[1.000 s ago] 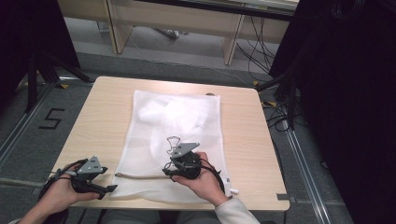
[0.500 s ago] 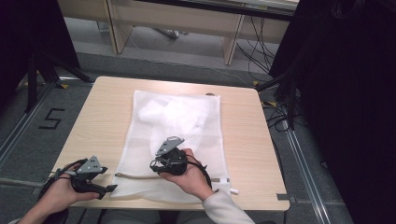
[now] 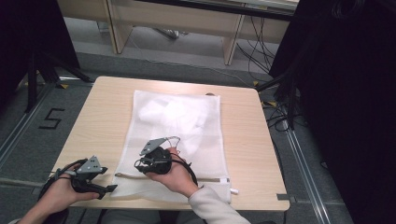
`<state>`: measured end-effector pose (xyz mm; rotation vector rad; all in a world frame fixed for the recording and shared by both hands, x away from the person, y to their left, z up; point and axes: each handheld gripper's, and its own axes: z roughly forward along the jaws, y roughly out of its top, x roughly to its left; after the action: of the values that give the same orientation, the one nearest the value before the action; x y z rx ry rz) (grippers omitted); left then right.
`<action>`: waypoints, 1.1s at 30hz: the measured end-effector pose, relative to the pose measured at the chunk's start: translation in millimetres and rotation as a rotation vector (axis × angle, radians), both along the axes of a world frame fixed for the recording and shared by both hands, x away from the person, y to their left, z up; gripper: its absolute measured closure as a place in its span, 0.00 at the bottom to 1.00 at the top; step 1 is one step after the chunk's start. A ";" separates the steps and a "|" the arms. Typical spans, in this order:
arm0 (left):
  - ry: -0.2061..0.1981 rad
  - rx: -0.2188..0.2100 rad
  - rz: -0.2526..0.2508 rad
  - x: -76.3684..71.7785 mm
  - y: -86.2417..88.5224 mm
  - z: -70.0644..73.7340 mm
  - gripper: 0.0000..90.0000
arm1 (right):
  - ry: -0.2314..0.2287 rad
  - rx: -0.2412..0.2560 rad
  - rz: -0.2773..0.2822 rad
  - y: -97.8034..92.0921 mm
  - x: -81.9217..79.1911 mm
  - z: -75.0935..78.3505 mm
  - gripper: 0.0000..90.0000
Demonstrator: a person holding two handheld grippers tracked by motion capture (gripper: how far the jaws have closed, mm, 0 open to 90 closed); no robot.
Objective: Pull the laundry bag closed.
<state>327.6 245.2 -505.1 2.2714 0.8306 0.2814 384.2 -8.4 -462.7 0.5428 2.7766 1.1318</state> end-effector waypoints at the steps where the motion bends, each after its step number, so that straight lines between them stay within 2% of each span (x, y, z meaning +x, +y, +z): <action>1: 0.003 -0.001 0.000 -0.1 0.0 0.0 0.26 | 0.007 0.006 0.001 2.9 0.0 -0.5 0.76; 7: 0.004 -0.003 0.001 -0.1 0.0 -0.1 0.26 | 0.004 -0.009 0.033 18.2 1.4 -1.7 0.79; 8: 0.004 -0.003 0.001 -0.1 0.1 -0.1 0.26 | 0.013 -0.010 0.020 21.1 0.8 -2.7 0.79; 19: 0.003 0.005 -0.001 0.6 0.7 -0.3 0.26 | 0.041 -0.029 0.050 42.1 3.2 -14.3 0.83; 21: 0.006 0.001 0.000 0.4 0.5 -0.4 0.26 | 0.056 -0.029 0.039 44.4 2.0 -15.1 0.83; 25: 0.010 -0.003 -0.005 0.1 0.5 -0.3 0.27 | 0.057 -0.042 0.067 55.1 2.8 -18.4 0.83; 33: 0.008 0.001 -0.003 0.3 0.7 -0.4 0.27 | 0.076 -0.054 0.082 68.1 2.7 -26.3 0.84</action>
<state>328.0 245.9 -505.5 2.2762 0.8310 0.2718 386.9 59.7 -489.1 0.4802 2.9105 1.0691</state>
